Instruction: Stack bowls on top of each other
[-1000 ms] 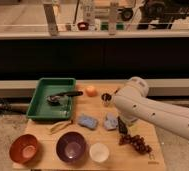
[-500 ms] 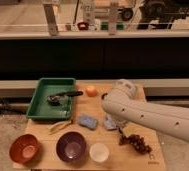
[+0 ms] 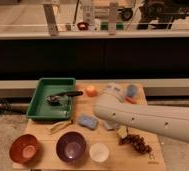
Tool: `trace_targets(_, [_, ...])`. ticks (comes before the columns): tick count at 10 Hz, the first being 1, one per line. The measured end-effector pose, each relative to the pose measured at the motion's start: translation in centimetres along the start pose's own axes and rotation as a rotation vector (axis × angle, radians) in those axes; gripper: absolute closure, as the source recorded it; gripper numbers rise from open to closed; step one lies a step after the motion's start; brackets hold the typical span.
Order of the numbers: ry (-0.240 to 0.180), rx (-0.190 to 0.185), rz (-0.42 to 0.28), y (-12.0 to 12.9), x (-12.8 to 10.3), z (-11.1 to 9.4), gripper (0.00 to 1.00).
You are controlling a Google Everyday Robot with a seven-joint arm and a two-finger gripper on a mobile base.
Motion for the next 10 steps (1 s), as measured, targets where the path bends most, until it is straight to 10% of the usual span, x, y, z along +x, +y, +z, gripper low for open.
trace_targets(10, [0.041, 0.011, -0.167, -1.4, -3.4, 0.1, 0.20])
